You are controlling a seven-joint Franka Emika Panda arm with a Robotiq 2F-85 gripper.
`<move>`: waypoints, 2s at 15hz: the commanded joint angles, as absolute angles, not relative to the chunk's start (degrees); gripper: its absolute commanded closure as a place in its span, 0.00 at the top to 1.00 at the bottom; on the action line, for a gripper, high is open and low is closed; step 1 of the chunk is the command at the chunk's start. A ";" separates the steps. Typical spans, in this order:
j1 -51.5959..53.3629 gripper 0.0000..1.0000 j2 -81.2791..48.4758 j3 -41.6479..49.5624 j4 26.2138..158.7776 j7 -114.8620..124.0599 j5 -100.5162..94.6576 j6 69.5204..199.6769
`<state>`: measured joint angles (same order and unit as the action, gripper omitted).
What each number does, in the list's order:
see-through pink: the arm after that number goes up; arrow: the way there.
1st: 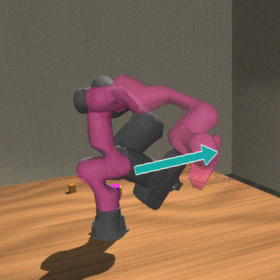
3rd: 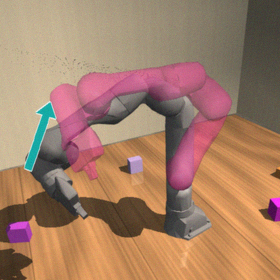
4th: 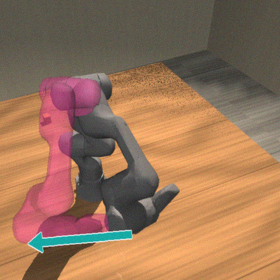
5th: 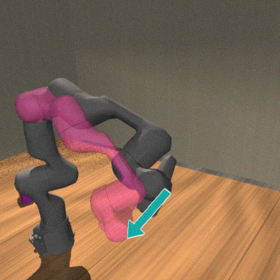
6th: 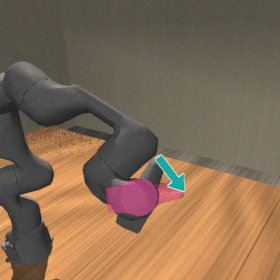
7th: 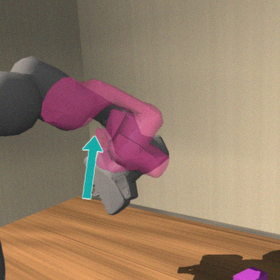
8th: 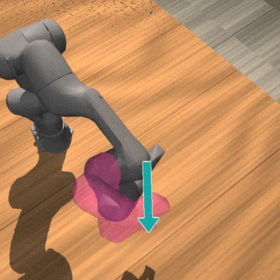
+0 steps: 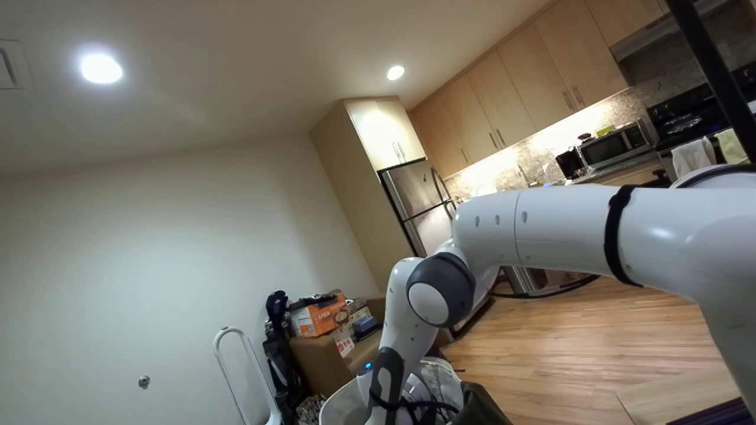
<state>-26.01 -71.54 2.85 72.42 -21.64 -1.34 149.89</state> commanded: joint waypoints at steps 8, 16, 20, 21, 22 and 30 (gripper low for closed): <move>-27.86 1.00 -74.61 1.10 68.25 -24.15 0.34 132.52; -28.51 0.67 -78.60 1.24 64.55 -24.01 0.77 134.05; -29.24 0.40 -78.37 0.73 64.73 -24.21 1.32 134.75; -29.34 0.33 -78.33 0.64 64.73 -24.40 1.37 134.55; -29.65 0.27 -77.97 0.23 65.06 -24.81 1.62 134.44; -36.73 0.08 -65.97 -9.07 74.23 -33.16 3.22 140.05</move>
<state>-33.12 -73.61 -4.83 66.97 -27.12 1.40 136.14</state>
